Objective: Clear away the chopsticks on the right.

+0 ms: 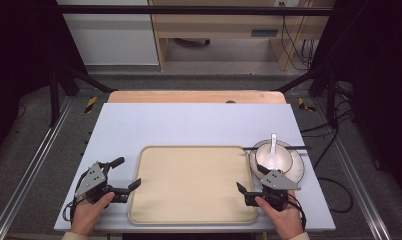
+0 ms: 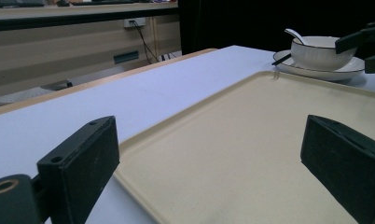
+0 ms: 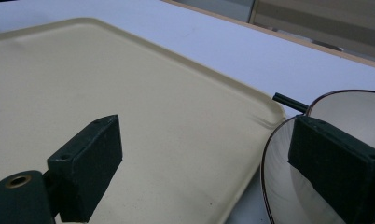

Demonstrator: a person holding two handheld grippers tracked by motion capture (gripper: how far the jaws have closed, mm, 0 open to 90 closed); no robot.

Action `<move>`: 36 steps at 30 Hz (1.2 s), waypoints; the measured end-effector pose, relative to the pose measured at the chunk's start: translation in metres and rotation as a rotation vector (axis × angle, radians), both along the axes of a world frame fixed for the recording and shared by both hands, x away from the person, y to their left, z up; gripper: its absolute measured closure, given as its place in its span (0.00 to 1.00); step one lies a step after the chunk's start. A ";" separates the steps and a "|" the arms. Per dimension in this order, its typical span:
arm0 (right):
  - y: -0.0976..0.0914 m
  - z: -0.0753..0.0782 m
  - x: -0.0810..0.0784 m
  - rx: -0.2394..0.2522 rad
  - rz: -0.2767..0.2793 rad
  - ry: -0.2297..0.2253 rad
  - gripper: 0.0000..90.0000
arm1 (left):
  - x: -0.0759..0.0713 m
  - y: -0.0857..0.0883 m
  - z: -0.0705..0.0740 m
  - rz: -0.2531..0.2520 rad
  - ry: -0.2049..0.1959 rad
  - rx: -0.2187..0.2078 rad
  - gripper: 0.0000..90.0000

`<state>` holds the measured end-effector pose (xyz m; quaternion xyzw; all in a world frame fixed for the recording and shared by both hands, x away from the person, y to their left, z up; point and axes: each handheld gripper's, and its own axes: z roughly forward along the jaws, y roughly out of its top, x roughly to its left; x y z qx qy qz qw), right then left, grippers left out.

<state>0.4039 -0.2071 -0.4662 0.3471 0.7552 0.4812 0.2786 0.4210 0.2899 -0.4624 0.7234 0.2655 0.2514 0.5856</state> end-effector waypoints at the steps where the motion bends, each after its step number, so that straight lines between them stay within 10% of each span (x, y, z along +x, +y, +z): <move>1: -0.001 0.000 0.000 0.003 -0.003 0.005 0.11 | 0.000 0.000 0.000 0.003 0.000 0.001 0.05; 16: 0.000 0.005 -0.001 0.035 -0.004 -0.043 0.09 | 0.000 0.002 0.001 0.013 -0.008 -0.004 0.05; 36: -0.002 0.022 -0.015 -0.071 -0.047 -0.068 0.26 | -0.002 0.004 0.001 0.015 -0.007 -0.003 0.05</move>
